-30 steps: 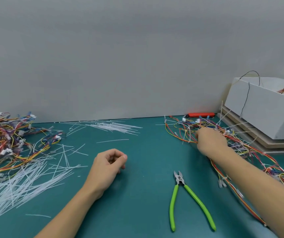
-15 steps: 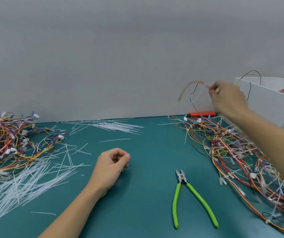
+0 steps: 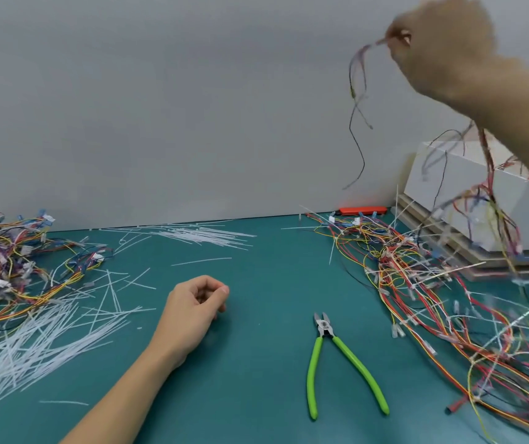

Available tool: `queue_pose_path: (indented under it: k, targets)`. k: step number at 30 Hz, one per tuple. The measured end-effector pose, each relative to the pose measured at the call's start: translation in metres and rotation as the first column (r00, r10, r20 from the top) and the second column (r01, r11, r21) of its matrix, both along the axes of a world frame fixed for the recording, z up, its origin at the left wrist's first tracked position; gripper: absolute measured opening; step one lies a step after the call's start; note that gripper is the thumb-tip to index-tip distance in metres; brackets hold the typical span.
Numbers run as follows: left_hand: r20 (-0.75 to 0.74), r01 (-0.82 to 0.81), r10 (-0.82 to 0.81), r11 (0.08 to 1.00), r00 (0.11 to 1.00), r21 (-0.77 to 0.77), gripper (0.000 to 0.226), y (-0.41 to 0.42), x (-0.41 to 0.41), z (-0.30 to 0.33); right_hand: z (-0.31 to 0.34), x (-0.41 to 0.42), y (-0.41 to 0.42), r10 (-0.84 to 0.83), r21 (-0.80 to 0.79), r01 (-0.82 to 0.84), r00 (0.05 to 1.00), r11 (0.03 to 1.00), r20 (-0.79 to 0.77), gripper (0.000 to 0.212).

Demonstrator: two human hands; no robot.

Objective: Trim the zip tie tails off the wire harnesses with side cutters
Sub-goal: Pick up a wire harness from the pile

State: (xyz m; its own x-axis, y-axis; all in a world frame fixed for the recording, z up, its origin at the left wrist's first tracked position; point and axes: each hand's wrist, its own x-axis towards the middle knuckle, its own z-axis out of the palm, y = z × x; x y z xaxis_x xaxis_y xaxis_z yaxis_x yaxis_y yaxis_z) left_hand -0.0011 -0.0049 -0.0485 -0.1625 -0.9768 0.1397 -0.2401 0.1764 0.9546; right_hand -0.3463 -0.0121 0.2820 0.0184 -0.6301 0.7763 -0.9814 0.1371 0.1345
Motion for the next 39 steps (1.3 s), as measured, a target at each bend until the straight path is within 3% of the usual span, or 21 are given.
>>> queue_pose_path:
  k: [2,4,6,8,10,12,14,15,16,17,19,20,21,22,25,26,31,34,36,39]
  targets:
    - [0.003,0.003,-0.003,1.000,1.000,-0.005,0.015,-0.001,0.000,-0.001,0.007,0.027,0.003,0.082,-0.023,-0.084,0.993,0.996,-0.081,0.034]
    - [0.002,0.008,-0.008,1.000,1.000,-0.007,0.014,-0.001,0.000,-0.002,0.010,0.056,0.004,0.130,0.082,-0.125,0.990,0.989,-0.060,0.031]
    - [-0.020,0.024,-0.024,1.000,1.000,-0.013,0.013,0.001,0.000,-0.001,0.002,0.084,0.001,0.134,0.370,-0.158,0.987,0.916,0.091,0.024]
    - [-0.080,0.050,-0.052,0.999,0.995,-0.018,0.012,0.003,0.000,0.002,-0.022,0.113,-0.004,0.142,0.506,-0.329,0.917,0.797,0.373,0.017]
    - [-0.149,0.085,-0.089,0.996,0.985,-0.032,0.022,0.006,0.002,0.006,-0.053,0.143,-0.013,0.132,0.448,-0.542,0.729,0.711,0.672,0.016]
    - [-0.170,0.130,-0.133,0.991,0.976,-0.029,0.033,0.007,0.003,0.009,-0.085,0.170,-0.024,0.024,0.360,-0.697,0.476,0.620,0.879,0.022]
    - [-0.193,0.184,-0.184,0.983,0.964,-0.017,0.039,0.008,0.006,0.011,-0.111,0.192,-0.028,-0.117,0.291,-0.769,0.275,0.570,0.954,0.022]
    - [-0.215,0.203,-0.200,0.979,0.956,-0.012,0.041,0.008,0.007,0.013,-0.120,0.201,-0.027,-0.162,0.279,-0.793,0.227,0.541,0.960,0.018]
    - [-0.236,0.217,-0.212,0.976,0.948,-0.006,0.042,0.008,0.008,0.014,-0.128,0.208,-0.026,-0.177,0.293,-0.815,0.235,0.499,0.956,0.014]
    - [-0.246,0.230,-0.224,0.973,0.943,-0.003,0.043,0.008,0.008,0.015,-0.135,0.213,-0.022,-0.148,0.346,-0.823,0.313,0.451,0.938,0.014]
    - [-0.228,0.256,-0.249,0.967,0.941,0.000,0.045,0.008,0.008,0.017,-0.143,0.216,-0.013,0.039,0.592,-0.715,0.649,0.372,0.760,0.040]
    - [-0.212,0.266,-0.259,0.964,0.942,0.004,0.046,0.008,0.008,0.017,-0.142,0.216,-0.008,0.175,0.680,-0.617,0.778,0.397,0.604,0.051]
    - [-0.203,0.272,-0.265,0.962,0.943,0.010,0.048,0.008,0.008,0.017,-0.138,0.215,-0.004,0.311,0.646,-0.615,0.787,0.452,0.533,0.052]
    - [-0.204,0.276,-0.267,0.961,0.942,0.019,0.050,0.007,0.008,0.017,-0.133,0.214,0.003,0.379,0.567,-0.691,0.721,0.448,0.580,0.046]
    - [-0.218,0.283,-0.268,0.958,0.938,0.040,0.052,0.006,0.008,0.017,-0.125,0.195,0.019,0.358,0.153,-0.877,0.338,0.455,0.870,0.023]
    - [-0.213,0.284,-0.268,0.958,0.940,0.047,0.053,0.007,0.008,0.016,-0.125,0.185,0.023,0.375,0.107,-0.863,0.323,0.494,0.869,0.023]
    - [-0.249,0.261,-0.238,0.963,0.939,0.063,0.063,0.004,0.007,0.014,-0.152,0.124,0.044,0.445,0.005,-0.724,0.430,0.689,0.786,0.022]
    - [-0.337,0.226,-0.184,0.970,0.923,0.092,0.063,0.001,0.010,0.016,-0.177,0.088,0.058,0.303,0.169,-0.579,0.628,0.797,0.717,0.019]
    - [-0.426,0.198,-0.125,0.971,0.896,0.132,0.060,-0.002,0.013,0.018,-0.196,0.071,0.072,0.231,0.353,-0.528,0.751,0.773,0.618,0.032]
    - [-0.571,0.176,-0.034,0.965,0.820,0.196,0.048,-0.007,0.018,0.018,-0.223,0.055,0.088,0.116,0.651,-0.475,0.850,0.592,0.515,0.033]
